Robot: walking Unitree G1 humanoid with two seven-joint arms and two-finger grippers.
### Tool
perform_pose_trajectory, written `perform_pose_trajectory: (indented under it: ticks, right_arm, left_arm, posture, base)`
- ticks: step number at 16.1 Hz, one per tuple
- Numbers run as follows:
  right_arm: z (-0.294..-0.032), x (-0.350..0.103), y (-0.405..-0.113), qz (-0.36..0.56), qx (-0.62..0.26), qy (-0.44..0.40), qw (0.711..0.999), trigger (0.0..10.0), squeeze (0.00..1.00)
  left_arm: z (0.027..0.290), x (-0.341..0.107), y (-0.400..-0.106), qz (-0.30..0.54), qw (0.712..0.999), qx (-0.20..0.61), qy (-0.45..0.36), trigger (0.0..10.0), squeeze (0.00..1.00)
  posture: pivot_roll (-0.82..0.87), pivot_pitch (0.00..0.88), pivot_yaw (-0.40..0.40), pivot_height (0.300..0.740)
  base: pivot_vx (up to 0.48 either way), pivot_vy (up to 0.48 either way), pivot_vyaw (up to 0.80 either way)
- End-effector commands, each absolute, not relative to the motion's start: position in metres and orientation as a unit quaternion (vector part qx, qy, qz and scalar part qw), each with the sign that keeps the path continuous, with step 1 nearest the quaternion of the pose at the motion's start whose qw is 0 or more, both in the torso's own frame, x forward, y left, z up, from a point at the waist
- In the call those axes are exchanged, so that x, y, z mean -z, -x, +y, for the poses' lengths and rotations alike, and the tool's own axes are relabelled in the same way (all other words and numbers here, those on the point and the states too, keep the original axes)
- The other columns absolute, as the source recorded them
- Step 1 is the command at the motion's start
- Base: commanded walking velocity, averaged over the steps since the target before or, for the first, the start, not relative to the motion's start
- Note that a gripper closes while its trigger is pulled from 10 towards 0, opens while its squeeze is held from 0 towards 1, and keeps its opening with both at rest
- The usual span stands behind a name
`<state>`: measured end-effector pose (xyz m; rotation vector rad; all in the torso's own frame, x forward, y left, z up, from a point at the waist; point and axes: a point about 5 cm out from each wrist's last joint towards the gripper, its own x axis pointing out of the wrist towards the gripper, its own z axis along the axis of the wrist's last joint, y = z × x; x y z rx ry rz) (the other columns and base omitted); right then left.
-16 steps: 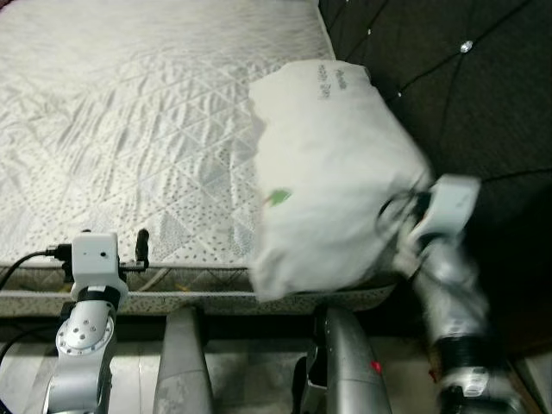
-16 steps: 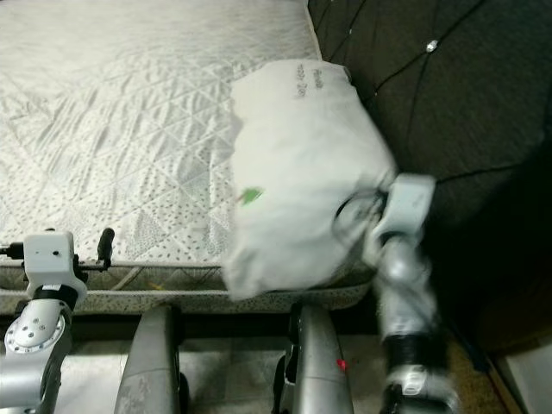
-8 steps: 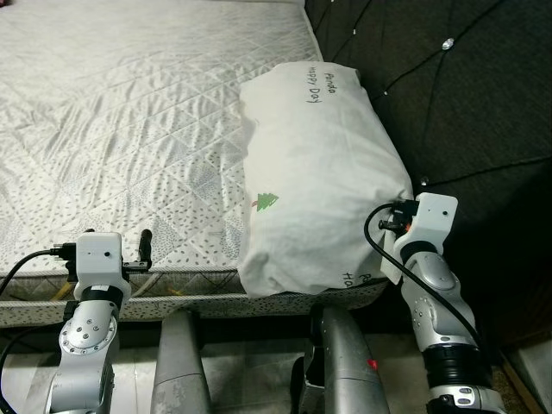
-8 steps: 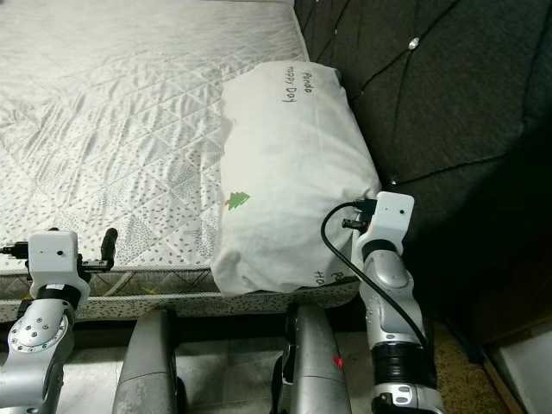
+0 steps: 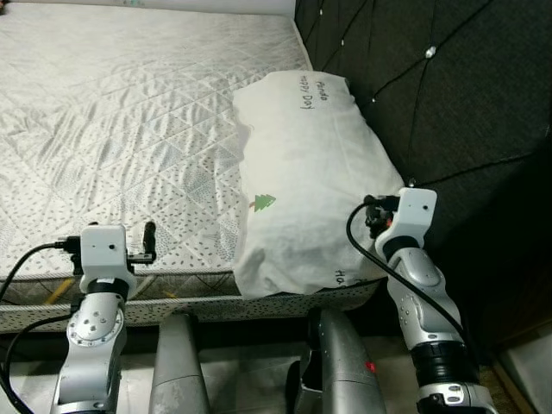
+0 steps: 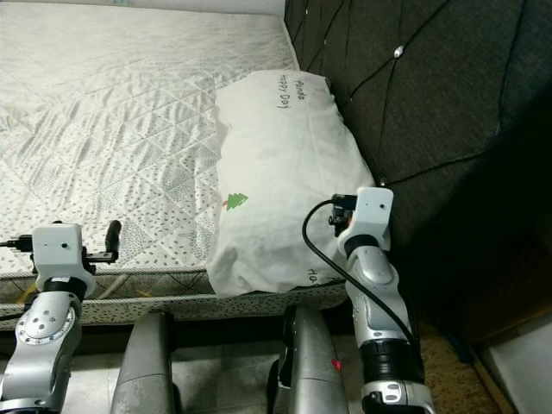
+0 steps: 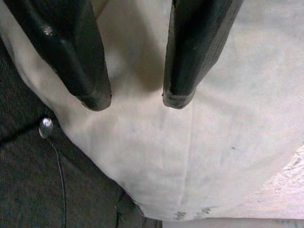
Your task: Clean up the room
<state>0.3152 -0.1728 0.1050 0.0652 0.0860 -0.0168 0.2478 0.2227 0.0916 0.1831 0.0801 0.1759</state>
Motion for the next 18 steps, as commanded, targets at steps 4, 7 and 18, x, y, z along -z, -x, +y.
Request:
perform_pose_trajectory:
  ticks: [4,7,18]
  right_arm:
    - [-0.175,-0.121,-0.321,0.009,-0.009,-0.021,1.0,10.0,1.0]
    - [-0.175,-0.126,-0.323,-0.003,-0.014,-0.018,1.0,10.0,1.0]
    - [-0.162,-0.138,-0.315,-0.039,-0.024,-0.009,0.999,10.0,0.0]
  left_arm:
    - [0.215,-0.086,-0.248,0.044,0.991,-0.094,-0.084,10.0,0.0]
    - [0.213,-0.086,-0.249,0.042,0.991,-0.096,-0.082,10.0,0.0]
    - [0.209,-0.1,-0.25,0.012,0.994,-0.074,-0.08,10.0,0.0]
  posture:
    - [0.18,0.029,-0.124,0.557]
    - [0.17,0.027,-0.137,0.557]
    - [0.11,0.062,-0.1,0.557]
  base:
    - [0.0,0.0,0.0]
    - [0.0,0.0,0.0]
    - [0.0,0.0,0.0]
